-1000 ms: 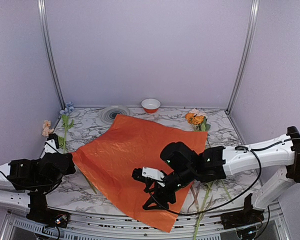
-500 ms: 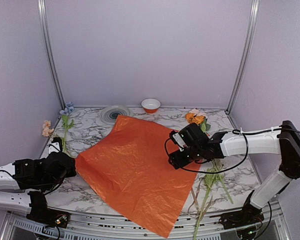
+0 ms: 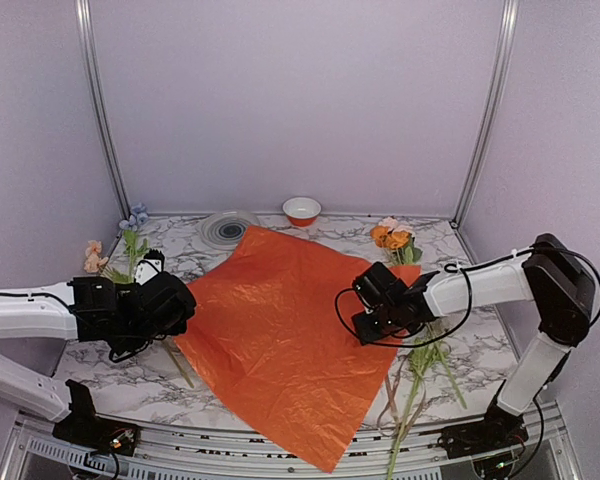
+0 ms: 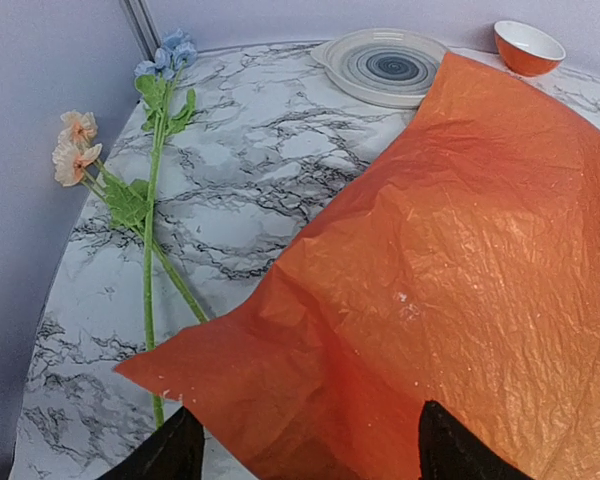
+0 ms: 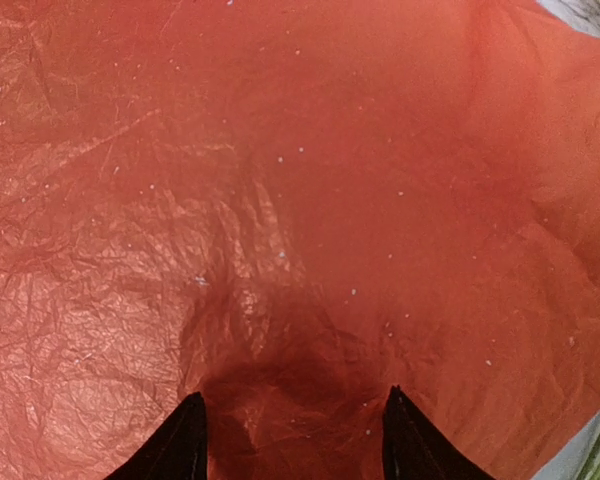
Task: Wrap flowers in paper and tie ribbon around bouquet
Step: Unfold the folded wrapping paper at the center of the board.
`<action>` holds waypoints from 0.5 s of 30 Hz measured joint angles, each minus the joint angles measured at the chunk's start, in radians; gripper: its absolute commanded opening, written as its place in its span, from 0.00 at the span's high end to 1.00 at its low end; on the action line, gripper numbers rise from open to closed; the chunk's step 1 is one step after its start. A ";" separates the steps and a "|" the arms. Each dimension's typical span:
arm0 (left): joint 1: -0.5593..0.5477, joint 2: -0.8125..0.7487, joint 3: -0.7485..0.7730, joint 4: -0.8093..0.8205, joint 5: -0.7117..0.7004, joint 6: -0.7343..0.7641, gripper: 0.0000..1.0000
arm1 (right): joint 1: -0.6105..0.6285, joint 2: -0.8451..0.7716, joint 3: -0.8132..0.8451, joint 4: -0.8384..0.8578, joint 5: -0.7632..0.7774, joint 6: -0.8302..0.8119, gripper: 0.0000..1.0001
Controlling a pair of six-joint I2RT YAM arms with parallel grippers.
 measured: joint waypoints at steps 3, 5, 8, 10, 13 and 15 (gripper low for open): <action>0.002 0.022 -0.010 0.011 -0.014 0.031 0.20 | 0.011 -0.066 -0.061 -0.032 0.005 0.030 0.45; 0.022 0.021 -0.022 0.035 -0.014 0.065 0.17 | 0.024 -0.114 -0.097 -0.080 0.004 0.049 0.44; 0.100 0.021 -0.067 0.108 0.011 0.130 0.14 | 0.034 -0.157 -0.115 -0.147 -0.006 0.055 0.43; 0.171 0.025 -0.105 0.149 0.042 0.175 0.12 | 0.035 -0.169 -0.110 -0.167 -0.016 0.046 0.42; 0.284 0.035 -0.137 0.185 0.093 0.237 0.08 | 0.025 -0.170 -0.064 -0.177 -0.034 0.016 0.42; 0.328 0.032 -0.138 0.199 0.110 0.269 0.15 | 0.012 -0.159 -0.003 -0.169 -0.053 -0.011 0.44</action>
